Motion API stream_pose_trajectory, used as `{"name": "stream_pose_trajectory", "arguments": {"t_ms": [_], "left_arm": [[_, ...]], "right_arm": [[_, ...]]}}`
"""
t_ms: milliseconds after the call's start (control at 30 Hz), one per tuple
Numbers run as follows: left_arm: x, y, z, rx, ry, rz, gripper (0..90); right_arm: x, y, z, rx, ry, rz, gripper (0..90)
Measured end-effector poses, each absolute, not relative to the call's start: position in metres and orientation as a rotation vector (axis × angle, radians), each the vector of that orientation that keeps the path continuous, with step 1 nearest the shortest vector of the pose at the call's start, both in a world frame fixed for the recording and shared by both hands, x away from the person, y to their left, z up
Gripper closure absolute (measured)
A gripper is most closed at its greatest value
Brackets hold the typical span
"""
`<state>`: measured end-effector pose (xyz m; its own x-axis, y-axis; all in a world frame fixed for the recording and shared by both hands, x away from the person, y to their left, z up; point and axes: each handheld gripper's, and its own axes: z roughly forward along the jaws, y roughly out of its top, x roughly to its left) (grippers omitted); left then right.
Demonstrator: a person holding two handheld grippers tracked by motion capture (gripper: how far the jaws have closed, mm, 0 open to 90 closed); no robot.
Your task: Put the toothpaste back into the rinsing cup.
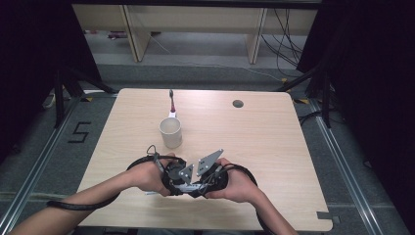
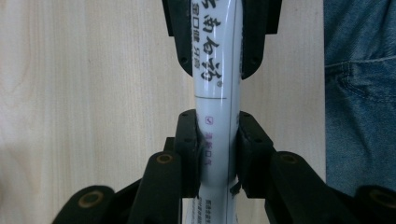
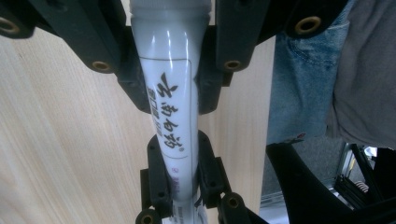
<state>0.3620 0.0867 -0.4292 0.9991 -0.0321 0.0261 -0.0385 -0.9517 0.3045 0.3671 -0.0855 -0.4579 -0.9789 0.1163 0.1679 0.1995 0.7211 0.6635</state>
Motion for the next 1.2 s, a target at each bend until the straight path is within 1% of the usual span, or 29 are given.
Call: {"name": "stream_pose_trajectory", "arguments": {"t_ms": [100,233,267,367,433,467,600,633,667,767,833,867,933,1000,1100,1133,1200], "left_arm": [[0.363,0.088,-0.429,2.831,-0.053,0.028,71.5],[0.365,0.091,-0.43,2.811,0.008,0.016,69.1],[0.367,0.092,-0.431,2.804,0.035,0.014,66.4],[0.37,0.098,-0.428,2.779,0.092,0.039,56.9],[0.371,0.102,-0.425,2.739,0.138,0.067,47.6],[0.372,0.105,-0.423,2.716,0.161,0.081,42.7],[0.375,0.124,-0.418,2.577,0.286,0.153,32.2],[0.375,0.128,-0.418,2.523,0.343,0.157,31.2],[0.377,0.135,-0.417,2.506,0.364,0.168,29.8],[0.38,0.156,-0.419,2.375,0.503,0.199,26.5],[0.38,0.169,-0.426,2.259,0.628,0.206,26.0],[0.38,0.174,-0.428,2.233,0.666,0.206,26.1],[0.38,0.185,-0.439,2.138,0.763,0.143,26.2],[0.38,0.188,-0.449,2.073,0.814,0.091,26.2],[0.379,0.186,-0.46,2.012,0.852,0.019,26.0],[0.378,0.182,-0.463,1.968,0.877,0.0,26.2],[0.38,0.178,-0.464,1.932,0.875,-0.041,26.8]], "right_arm": [[0.367,-0.085,-0.457,-0.26,-2.802,-1.1,72.5],[0.366,-0.086,-0.457,-0.266,-2.809,-1.106,73.0],[0.364,-0.087,-0.457,-0.306,-2.802,-1.091,73.1],[0.366,-0.089,-0.459,-0.291,-2.814,-1.105,73.3],[0.367,-0.094,-0.46,-0.363,-2.796,-1.083,73.3],[0.367,-0.095,-0.461,-0.385,-2.797,-1.095,73.3],[0.374,-0.108,-0.463,-0.422,-2.809,-1.166,73.4],[0.373,-0.112,-0.462,-0.484,-2.799,-1.169,73.3],[0.375,-0.115,-0.462,-0.469,-2.819,-1.197,73.3],[0.375,-0.125,-0.457,-0.55,-2.835,-1.255,73.4],[0.374,-0.132,-0.454,-0.59,-2.838,-1.289,73.4],[0.374,-0.136,-0.452,-0.618,-2.836,-1.335,73.4],[0.373,-0.141,-0.448,-0.684,-2.812,-1.385,73.4],[0.374,-0.144,-0.445,-0.716,-2.819,-1.462,73.4],[0.374,-0.144,-0.441,-0.758,-2.801,-1.554,73.4],[0.374,-0.143,-0.44,-0.759,-2.793,-1.574,73.3],[0.374,-0.14,-0.439,-0.776,-2.788,-1.608,73.4]]}}
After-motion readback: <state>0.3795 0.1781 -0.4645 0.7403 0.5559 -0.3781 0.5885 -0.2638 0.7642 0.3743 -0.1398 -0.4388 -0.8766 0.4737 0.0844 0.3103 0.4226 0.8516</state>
